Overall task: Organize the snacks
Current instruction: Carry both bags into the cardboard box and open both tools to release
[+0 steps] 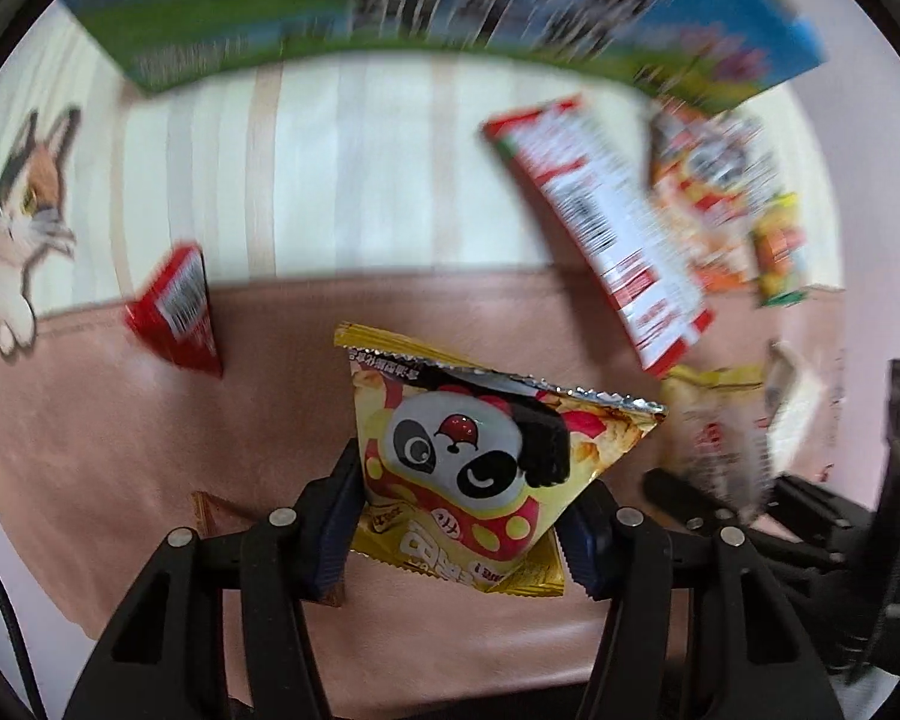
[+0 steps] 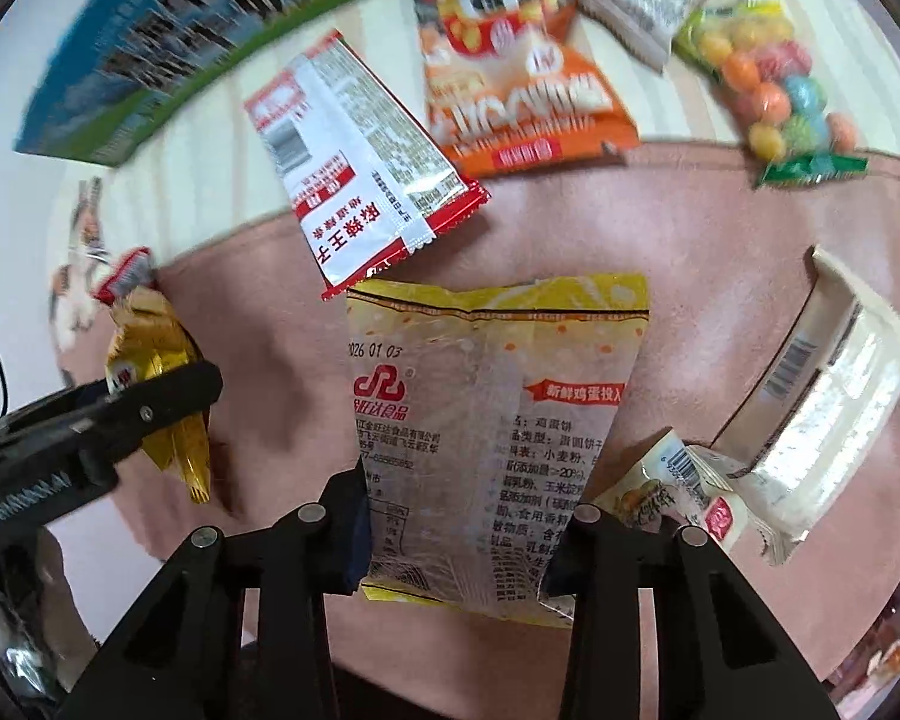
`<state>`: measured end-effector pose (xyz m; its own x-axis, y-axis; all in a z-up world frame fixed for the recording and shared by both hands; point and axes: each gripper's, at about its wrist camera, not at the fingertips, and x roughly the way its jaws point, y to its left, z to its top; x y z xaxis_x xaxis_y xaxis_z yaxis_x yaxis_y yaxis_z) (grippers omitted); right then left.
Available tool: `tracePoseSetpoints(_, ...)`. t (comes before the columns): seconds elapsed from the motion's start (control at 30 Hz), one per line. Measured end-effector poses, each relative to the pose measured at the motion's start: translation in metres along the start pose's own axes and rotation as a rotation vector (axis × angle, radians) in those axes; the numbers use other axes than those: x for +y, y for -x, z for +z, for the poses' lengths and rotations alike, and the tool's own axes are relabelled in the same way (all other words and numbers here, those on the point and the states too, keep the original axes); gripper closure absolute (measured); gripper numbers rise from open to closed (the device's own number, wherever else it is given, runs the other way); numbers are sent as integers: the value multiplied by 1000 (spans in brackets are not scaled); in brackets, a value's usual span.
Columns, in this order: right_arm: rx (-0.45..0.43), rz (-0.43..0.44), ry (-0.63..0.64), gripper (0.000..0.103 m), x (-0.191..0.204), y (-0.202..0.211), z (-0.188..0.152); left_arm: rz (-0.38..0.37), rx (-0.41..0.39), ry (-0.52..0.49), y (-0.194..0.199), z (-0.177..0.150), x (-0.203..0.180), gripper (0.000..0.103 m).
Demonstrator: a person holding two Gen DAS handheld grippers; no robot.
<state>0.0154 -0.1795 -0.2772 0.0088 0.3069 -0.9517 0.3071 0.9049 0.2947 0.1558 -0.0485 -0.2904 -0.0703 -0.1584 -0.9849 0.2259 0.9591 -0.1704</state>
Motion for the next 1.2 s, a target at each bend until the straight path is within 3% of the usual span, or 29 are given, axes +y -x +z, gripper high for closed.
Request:
tracePoseSetpoints(0.2, -91, 104, 19, 61, 14, 65, 17, -100, -110, -15, 73, 28, -8, 48)
tracePoseSetpoints(0.33, -196, 161, 61, 61, 33, 124, 48, -145, -169, -18, 117, 60, -5, 48)
tracePoseSetpoints(0.53, -329, 191, 137, 61, 74, 176, 110, -113, -223, -13, 150, 120, 8, 48)
tracePoseSetpoints(0.7, -357, 172, 177, 61, 114, 160, 179, -64, -183, 30, 146, 169, 39, 48)
tracePoseSetpoints(0.87, -307, 173, 200, 61, 147, 133, 224, -46, -103, 104, 127, 211, 72, 48)
tracePoseSetpoints(1.03, -235, 165, 199, 60, 164, 90, 252, 1, -26, 123, 102, 231, 87, 47)
tracePoseSetpoints(1.1, -175, 159, 198, 55, 168, 68, 266, 27, -14, 119, 93, 236, 87, 44)
tracePoseSetpoints(1.17, -106, 167, 184, 18, 169, 47, 278, 42, -9, 117, 86, 235, 89, 31)
tracePoseSetpoints(1.2, -89, 161, 182, 12, 169, 41, 279, 41, -6, 118, 84, 234, 90, 21)
